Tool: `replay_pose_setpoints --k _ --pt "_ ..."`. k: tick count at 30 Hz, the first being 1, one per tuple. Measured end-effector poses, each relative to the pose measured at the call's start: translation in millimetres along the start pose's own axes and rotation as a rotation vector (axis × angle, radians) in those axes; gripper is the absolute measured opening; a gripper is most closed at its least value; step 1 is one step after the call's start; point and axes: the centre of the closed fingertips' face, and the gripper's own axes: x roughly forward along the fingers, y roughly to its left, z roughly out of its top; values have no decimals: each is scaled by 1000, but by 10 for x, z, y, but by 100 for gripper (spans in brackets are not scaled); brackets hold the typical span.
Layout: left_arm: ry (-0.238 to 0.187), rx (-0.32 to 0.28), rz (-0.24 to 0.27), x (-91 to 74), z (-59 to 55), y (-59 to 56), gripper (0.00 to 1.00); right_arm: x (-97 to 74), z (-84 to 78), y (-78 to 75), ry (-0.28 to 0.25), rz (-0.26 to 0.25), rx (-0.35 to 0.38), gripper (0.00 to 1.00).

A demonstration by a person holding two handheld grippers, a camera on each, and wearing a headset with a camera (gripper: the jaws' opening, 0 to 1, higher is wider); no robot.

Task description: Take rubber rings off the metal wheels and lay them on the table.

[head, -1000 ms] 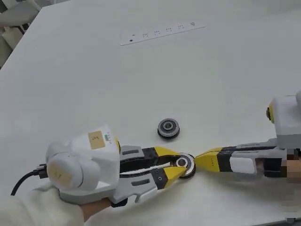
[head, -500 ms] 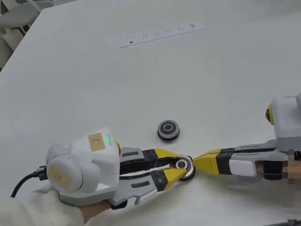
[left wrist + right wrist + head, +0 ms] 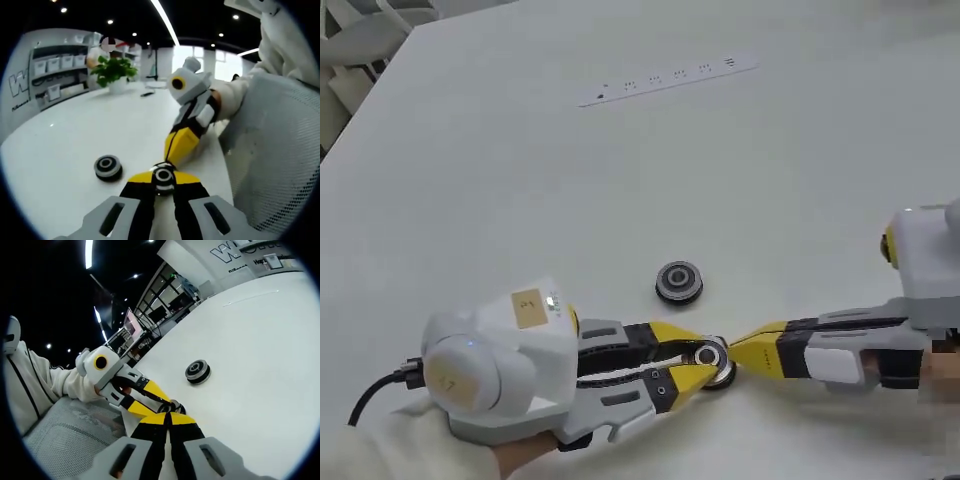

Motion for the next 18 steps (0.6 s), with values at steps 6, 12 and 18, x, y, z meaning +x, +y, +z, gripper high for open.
replay_pose_setpoints --k 6,12,18 --pt "0 0 1 0 0 -2 14 2 9 21 5 2 -18 0" --pt "0 -6 3 -1 -1 -1 14 0 13 30 5 5 -20 0" --pt "0 -3 1 1 -1 -7 14 0 15 54 10 8 -30 0"
